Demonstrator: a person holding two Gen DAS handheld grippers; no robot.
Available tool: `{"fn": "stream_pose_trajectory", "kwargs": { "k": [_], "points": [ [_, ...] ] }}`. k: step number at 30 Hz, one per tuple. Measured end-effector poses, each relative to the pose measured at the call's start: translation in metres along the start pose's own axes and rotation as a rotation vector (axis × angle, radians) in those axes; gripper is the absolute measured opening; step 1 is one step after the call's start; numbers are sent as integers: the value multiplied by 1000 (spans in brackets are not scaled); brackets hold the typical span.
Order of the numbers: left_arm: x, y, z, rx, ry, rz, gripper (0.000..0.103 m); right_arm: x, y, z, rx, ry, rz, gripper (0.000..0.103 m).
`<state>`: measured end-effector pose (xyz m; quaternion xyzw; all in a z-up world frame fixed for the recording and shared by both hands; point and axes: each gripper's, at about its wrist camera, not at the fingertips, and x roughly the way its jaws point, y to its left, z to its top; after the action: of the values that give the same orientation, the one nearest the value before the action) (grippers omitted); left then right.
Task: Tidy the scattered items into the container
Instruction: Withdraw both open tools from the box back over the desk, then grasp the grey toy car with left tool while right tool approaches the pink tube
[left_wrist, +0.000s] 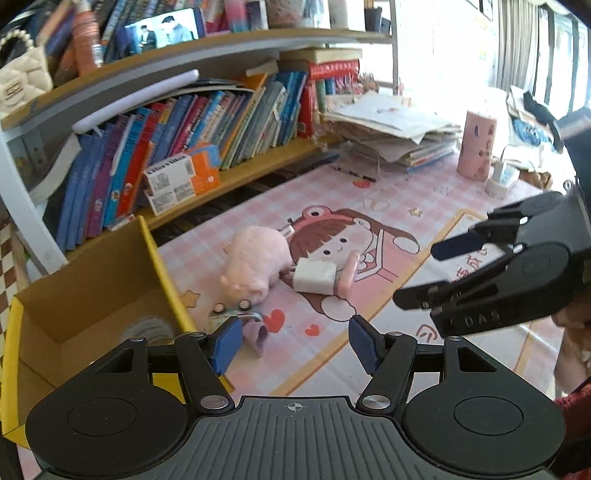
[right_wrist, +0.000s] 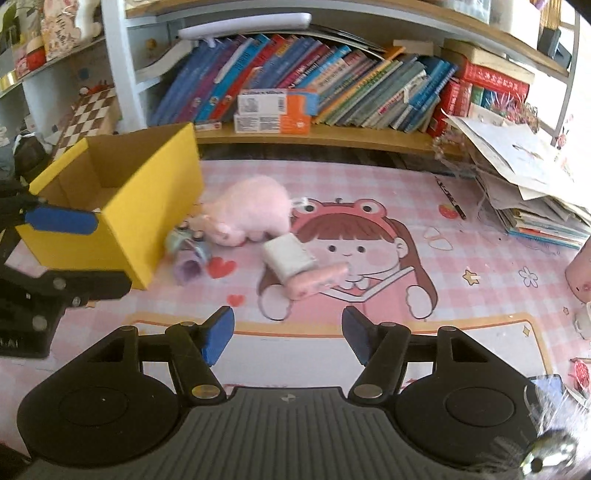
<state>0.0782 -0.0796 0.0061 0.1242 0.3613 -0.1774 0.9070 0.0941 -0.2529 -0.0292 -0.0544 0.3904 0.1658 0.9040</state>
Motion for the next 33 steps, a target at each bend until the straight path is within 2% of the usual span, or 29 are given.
{"fn": "stream_pose_trajectory", "kwargs": {
  "k": [7,12,22,33],
  "points": [
    [22,-14,10,-9,38,42,65,17,-26,2,-11,11,39,64],
    [37,-17,13,-20,63,79,65,31,-36,6,-28,21,44,69],
    [62,-17,18,26,105,139,65,63,-43,15,-47,45,60,70],
    [93,-3,15,17,146,181,64,94,-45,18,-57,97,49,71]
  ]
}}
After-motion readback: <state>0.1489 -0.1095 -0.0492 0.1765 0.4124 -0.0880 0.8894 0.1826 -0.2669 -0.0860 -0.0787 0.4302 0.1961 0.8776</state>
